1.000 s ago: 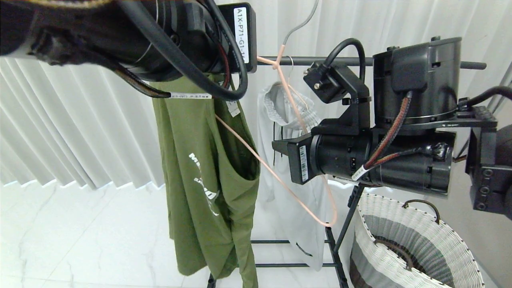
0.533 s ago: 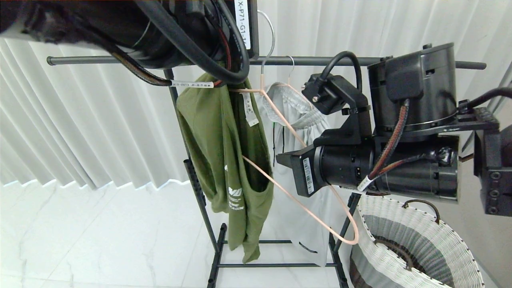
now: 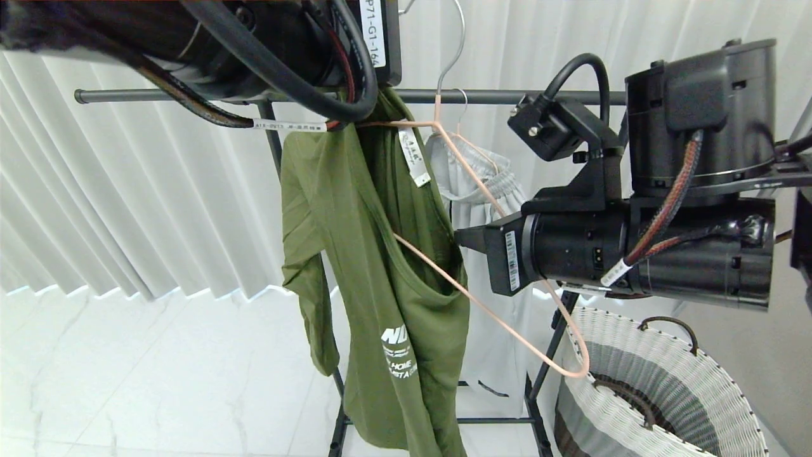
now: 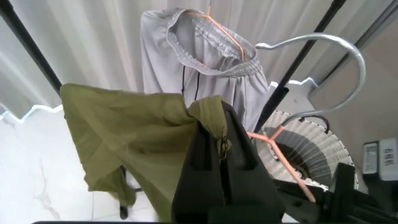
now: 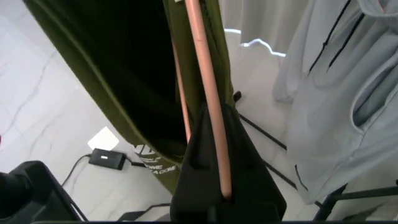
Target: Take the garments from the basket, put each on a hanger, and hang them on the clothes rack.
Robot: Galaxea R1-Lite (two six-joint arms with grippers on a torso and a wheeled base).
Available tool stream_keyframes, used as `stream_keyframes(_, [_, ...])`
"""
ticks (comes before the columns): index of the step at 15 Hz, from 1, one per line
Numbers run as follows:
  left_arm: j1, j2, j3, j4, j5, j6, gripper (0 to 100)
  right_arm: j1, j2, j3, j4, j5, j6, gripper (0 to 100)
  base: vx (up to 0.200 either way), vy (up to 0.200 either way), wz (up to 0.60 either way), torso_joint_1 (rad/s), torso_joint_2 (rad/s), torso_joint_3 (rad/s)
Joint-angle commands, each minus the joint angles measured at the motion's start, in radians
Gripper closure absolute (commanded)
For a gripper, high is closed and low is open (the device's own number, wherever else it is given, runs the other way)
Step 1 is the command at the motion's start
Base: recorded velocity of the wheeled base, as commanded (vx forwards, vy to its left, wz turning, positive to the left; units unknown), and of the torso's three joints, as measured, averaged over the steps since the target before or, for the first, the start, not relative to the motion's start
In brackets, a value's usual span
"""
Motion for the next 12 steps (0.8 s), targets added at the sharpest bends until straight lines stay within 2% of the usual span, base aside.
stream_keyframes(1, [-0.015,-0.008,0.023,-0.001,0.001,0.0,100,-0.005,-0.013,-0.003,-0.002,0.003,-0.001,100,0.0,0.0,0.0,0.0,0.0,0.0])
stream_keyframes(3, [-0.032,-0.02,0.075,-0.001,0.001,0.0,100,-0.005,-0.015,-0.005,-0.002,0.001,-0.003,100,0.0,0.0,0.0,0.0,0.0,0.0])
stream_keyframes(6, [-0.046,-0.074,0.189,-0.004,-0.002,0.037,100,-0.011,-0.015,-0.005,-0.068,0.007,-0.006,100,0.0,0.0,0.0,0.0,0.0,0.0])
stream_keyframes(9, [-0.049,-0.084,0.202,-0.003,-0.002,0.042,100,-0.015,-0.021,-0.005,-0.075,0.007,-0.009,100,0.0,0.0,0.0,0.0,0.0,0.0])
stream_keyframes(11, [-0.049,-0.09,0.209,-0.003,-0.004,0.071,100,-0.02,-0.031,-0.003,-0.075,0.015,-0.011,100,0.0,0.0,0.0,0.0,0.0,0.0])
stream_keyframes(12, [-0.049,-0.09,0.215,-0.003,-0.002,0.078,0,-0.024,-0.041,-0.003,-0.075,0.015,-0.012,100,0.0,0.0,0.0,0.0,0.0,0.0])
